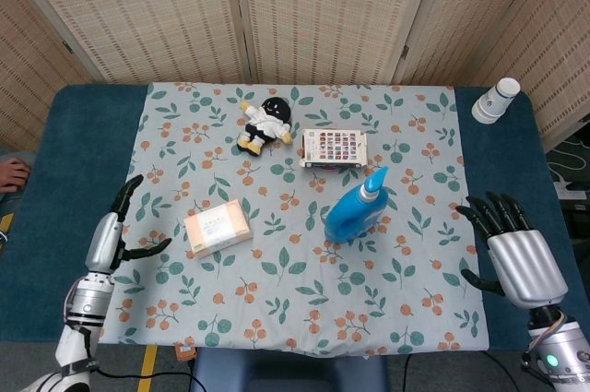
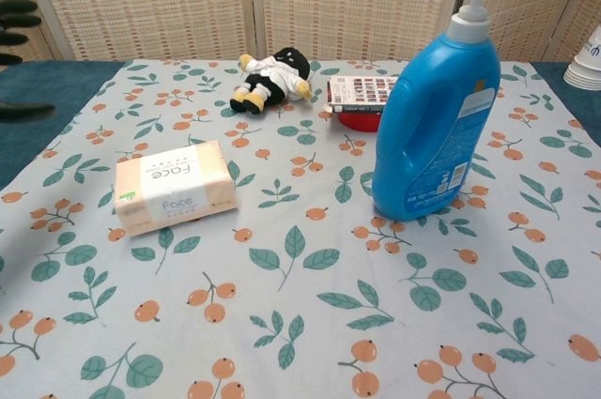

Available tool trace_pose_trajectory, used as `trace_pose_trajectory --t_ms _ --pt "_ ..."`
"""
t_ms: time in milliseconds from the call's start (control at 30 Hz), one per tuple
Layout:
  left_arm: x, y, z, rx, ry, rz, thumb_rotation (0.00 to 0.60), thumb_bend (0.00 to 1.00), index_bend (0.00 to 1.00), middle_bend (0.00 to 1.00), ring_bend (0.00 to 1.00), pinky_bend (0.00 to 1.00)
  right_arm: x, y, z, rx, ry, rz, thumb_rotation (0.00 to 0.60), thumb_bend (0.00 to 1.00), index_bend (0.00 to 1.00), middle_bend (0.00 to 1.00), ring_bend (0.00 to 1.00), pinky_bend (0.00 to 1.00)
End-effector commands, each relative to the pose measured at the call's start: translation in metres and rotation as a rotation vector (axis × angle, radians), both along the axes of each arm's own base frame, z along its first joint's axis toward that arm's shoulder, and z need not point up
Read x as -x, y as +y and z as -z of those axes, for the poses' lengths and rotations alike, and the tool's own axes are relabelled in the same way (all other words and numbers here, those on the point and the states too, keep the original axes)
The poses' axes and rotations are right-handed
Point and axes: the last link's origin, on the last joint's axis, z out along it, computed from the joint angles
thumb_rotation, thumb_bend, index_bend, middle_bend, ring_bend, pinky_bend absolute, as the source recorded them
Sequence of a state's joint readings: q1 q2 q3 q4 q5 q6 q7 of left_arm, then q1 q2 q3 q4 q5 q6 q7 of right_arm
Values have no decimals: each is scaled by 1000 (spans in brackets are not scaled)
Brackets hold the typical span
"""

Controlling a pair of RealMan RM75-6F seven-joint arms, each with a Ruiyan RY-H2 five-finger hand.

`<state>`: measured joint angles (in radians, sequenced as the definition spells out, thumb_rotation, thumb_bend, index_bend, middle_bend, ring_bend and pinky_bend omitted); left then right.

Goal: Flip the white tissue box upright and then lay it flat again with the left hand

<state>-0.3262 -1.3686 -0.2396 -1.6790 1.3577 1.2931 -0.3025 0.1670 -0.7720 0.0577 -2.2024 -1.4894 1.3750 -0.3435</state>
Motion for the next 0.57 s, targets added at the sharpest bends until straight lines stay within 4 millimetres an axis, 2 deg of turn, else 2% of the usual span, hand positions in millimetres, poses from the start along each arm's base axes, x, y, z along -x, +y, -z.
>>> trace_pose_trajectory --t_ms 33,100,133,200,367,567 --pt "-5 9 -43 -110 347 10 600 312 74 21 0 109 -4 3 -1 0 -9 -13 600 116 180 107 0 57" --pt "0 13 -50 -127 634 -13 600 352 160 79 0 119 -5 5 -1 -1 -11 -19 600 116 180 107 0 57" --pt "1 13 -51 -100 733 -20 600 360 177 102 0 120 -6 5 -1 -3 -12 -21 600 116 180 107 0 57" --pt "0 10 -52 -14 897 -35 600 361 165 87 0 110 -8 7 -1 -6 -14 -27 600 115 180 107 0 57" --pt "2 5 -55 72 1132 -37 600 359 125 83 0 107 -12 10 1 -11 -9 -47 600 116 180 107 0 57" --pt "9 3 -58 112 1153 -75 600 358 111 71 0 110 -10 11 3 -15 -2 -44 600 115 179 107 0 57"
